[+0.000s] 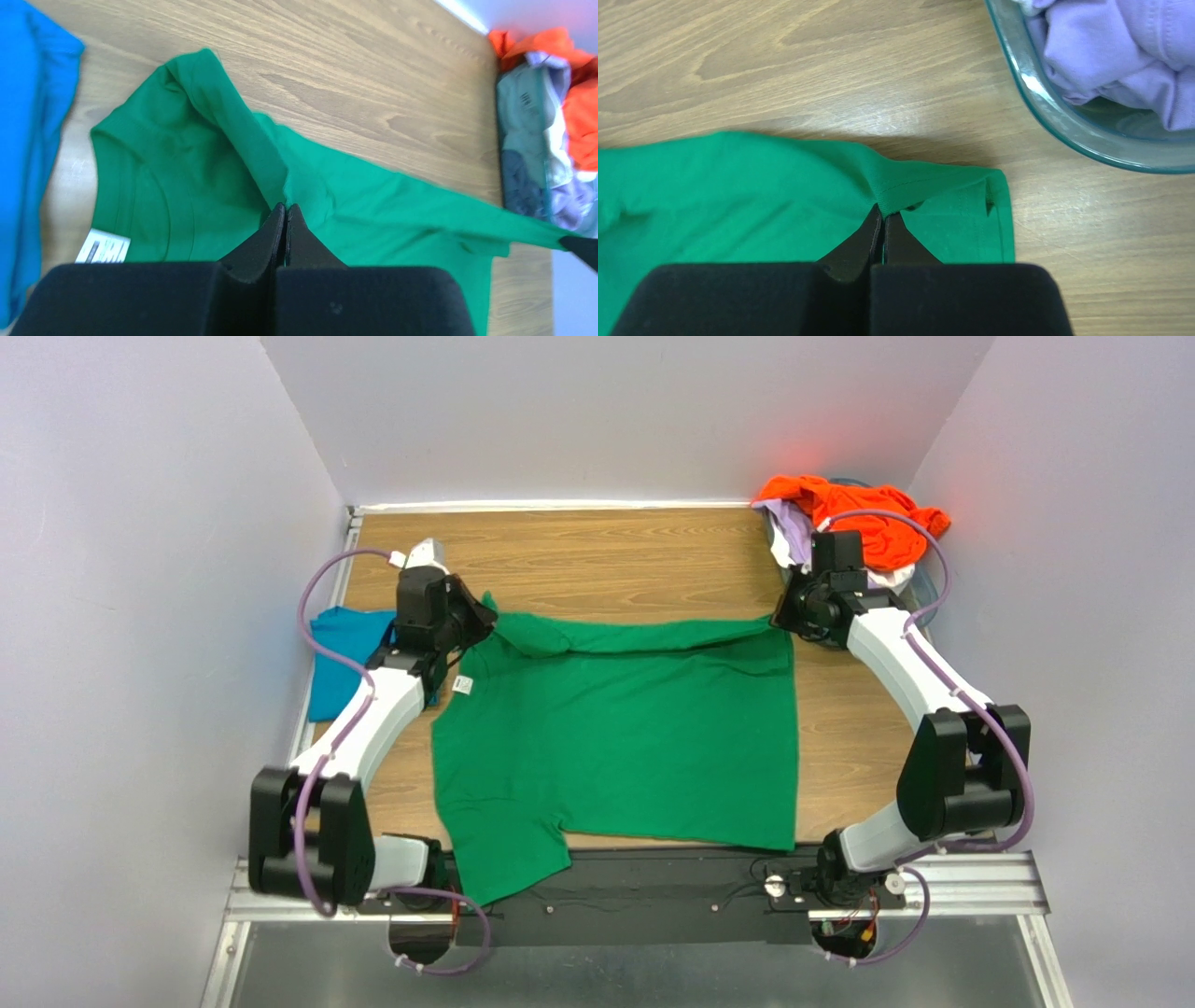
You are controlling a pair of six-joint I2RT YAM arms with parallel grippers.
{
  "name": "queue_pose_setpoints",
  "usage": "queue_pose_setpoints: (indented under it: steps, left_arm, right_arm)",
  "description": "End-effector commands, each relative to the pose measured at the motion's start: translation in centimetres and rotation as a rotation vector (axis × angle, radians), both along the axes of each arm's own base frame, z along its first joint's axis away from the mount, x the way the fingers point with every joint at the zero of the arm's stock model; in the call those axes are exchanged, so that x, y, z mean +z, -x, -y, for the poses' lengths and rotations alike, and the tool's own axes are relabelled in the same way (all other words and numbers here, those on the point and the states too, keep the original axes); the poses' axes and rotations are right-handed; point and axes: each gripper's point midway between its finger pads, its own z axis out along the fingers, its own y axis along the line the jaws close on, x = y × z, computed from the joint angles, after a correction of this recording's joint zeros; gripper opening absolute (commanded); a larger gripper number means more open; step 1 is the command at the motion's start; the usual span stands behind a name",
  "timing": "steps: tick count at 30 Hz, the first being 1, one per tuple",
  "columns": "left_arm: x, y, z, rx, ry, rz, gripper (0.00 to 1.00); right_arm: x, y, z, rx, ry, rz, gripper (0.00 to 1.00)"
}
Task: Fold and stack the t-shirts
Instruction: Fold the tshirt
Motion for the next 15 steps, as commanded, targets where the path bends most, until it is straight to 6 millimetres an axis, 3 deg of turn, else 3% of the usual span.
queue_pose_setpoints:
  steps: [1, 6, 11, 15]
  left_arm:
    - [1.2, 2.2, -1.3, 0.104, 0.025, -0.004, 0.0]
    - [1.1, 5.0, -2.2, 0.153, 0.037, -0.02, 0.0]
    - [1.1, 6.7, -2.9, 0.173, 0.027, -0.015, 0.0]
    - [-0.2, 8.1, -2.2, 0.133, 0.047, -0.047, 0.0]
  right_arm:
    - [-0.3, 1.0, 1.4, -0.035, 0.062, -0.028, 0.01]
    - [0.2, 1.3, 2.8, -0.074, 0.123, -0.026, 0.01]
    - [0.0, 1.5, 2.3, -0.048, 0.105, -0.036, 0.01]
    - [-0.6, 2.0, 2.4, -0.05, 0.113, -0.053, 0.01]
